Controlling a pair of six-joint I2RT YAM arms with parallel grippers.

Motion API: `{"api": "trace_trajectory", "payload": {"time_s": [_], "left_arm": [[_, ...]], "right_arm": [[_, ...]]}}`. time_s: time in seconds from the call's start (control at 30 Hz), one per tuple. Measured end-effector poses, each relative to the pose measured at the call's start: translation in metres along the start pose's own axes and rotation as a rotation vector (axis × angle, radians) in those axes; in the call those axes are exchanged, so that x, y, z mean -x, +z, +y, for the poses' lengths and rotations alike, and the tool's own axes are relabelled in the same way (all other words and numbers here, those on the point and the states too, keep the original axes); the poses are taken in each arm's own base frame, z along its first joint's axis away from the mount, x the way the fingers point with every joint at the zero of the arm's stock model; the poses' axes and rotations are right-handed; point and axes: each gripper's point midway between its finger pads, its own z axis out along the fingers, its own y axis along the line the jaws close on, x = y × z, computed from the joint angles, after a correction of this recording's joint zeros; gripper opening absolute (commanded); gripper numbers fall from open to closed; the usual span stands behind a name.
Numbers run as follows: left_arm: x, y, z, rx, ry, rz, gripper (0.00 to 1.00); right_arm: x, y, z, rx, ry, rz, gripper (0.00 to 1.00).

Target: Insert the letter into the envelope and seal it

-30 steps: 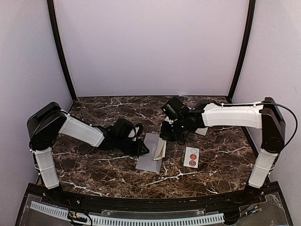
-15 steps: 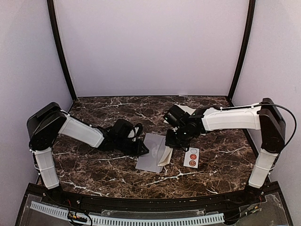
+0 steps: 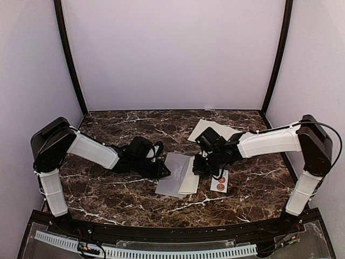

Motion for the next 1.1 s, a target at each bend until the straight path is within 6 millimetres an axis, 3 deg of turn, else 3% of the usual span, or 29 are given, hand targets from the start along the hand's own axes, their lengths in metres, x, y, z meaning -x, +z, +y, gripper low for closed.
{"api": "trace_trajectory", "payload": {"time_s": [0.27,0.47,0.6,0.73,0.83,0.93,1.1], "left_arm": [[0.000,0.000,-0.001,-0.004,-0.002,0.002,0.19],[0.000,0.000,-0.001,-0.003,-0.002,0.002,0.19],[-0.001,-0.002,-0.001,-0.001,0.000,0.001,0.27],[-0.002,-0.009,-0.005,-0.012,0.010,0.006,0.45],[0.001,-0.023,-0.019,-0.056,0.021,-0.005,0.59],[0.014,-0.053,-0.049,-0.149,0.043,-0.057,0.70],[0.037,-0.111,-0.106,-0.342,0.110,-0.164,0.76]], "right_arm": [[0.005,0.001,0.014,0.062,-0.017,-0.014,0.00],[0.002,0.006,0.011,0.050,-0.020,-0.004,0.00],[0.004,0.004,0.006,0.026,-0.043,-0.015,0.00],[0.006,-0.011,0.013,0.078,-0.079,-0.045,0.00],[0.009,-0.034,0.027,0.186,-0.106,-0.087,0.00],[0.014,-0.061,0.048,0.328,-0.136,-0.143,0.00],[0.020,-0.110,0.083,0.569,-0.199,-0.230,0.00]]}}
